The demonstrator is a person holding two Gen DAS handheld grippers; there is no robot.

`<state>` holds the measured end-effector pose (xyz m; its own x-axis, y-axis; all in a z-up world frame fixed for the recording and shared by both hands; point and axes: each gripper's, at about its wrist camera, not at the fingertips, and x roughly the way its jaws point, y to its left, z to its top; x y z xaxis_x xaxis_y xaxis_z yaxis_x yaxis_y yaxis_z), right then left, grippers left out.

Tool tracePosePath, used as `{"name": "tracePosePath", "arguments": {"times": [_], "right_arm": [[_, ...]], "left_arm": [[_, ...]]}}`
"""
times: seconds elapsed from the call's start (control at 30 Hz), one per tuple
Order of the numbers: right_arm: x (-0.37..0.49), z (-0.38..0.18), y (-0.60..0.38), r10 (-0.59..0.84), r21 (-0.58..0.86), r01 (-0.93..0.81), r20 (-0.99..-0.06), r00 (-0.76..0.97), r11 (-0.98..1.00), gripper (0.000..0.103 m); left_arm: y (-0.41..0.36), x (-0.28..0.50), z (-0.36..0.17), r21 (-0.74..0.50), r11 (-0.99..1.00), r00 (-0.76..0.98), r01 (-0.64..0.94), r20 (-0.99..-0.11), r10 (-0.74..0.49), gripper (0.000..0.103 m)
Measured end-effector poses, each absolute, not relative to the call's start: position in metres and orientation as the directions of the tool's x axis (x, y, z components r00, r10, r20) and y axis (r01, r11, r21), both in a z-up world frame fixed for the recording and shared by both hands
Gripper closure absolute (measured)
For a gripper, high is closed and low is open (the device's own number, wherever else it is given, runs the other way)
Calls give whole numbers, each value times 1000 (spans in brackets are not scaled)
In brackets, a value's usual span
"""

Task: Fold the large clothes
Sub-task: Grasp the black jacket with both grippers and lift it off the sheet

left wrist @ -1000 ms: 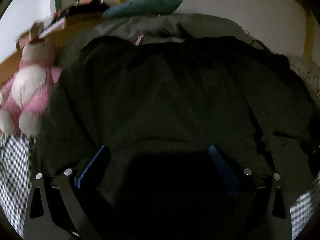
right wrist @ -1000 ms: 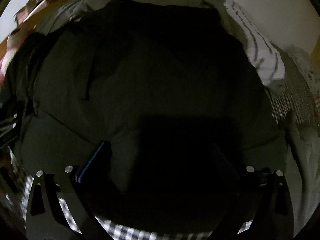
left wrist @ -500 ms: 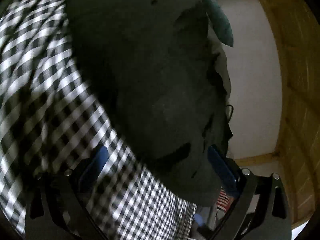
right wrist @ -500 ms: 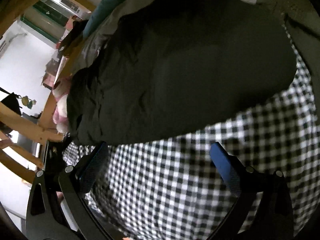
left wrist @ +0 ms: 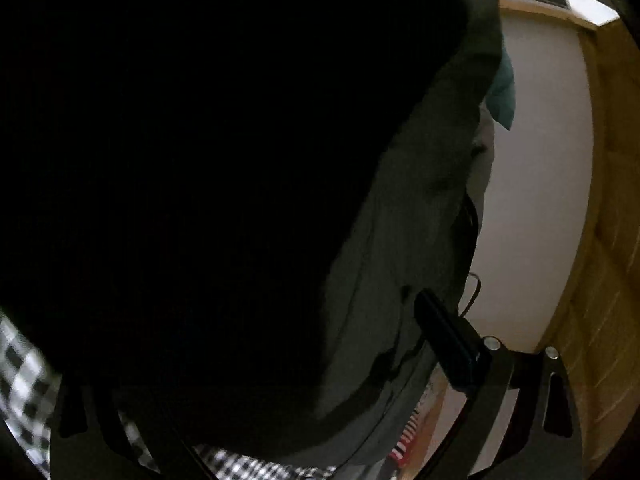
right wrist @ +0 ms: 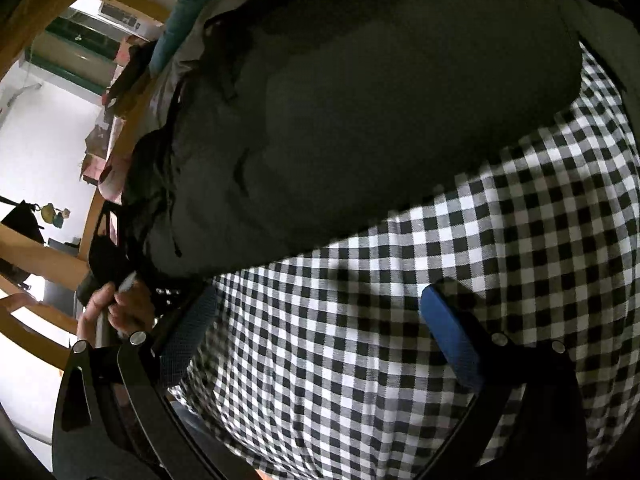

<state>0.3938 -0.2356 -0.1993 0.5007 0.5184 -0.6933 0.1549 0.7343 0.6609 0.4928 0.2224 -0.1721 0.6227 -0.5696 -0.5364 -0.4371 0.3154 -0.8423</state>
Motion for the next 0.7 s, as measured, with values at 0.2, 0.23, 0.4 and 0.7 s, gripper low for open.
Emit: {"name": "tracePosePath", "arguments": {"times": [0.2, 0.23, 0.4, 0.7], "right_arm": [[389, -210, -243, 535, 687, 177, -679, 502, 705, 3], [389, -210, -244, 537, 687, 177, -679, 500, 705, 3], [386, -210, -250, 540, 700, 186, -668, 512, 689, 3], [388, -233, -277, 619, 872, 208, -465, 633, 443, 3]], "left_arm": [[224, 489, -173, -814, 322, 616, -483, -577, -536, 27], [226, 487, -175, -821, 306, 620, -482, -566, -543, 32], [230, 483, -170, -863, 262, 640, -432, -498, -586, 49], [231, 486, -151, -881, 244, 645, -404, -464, -607, 53]]}}
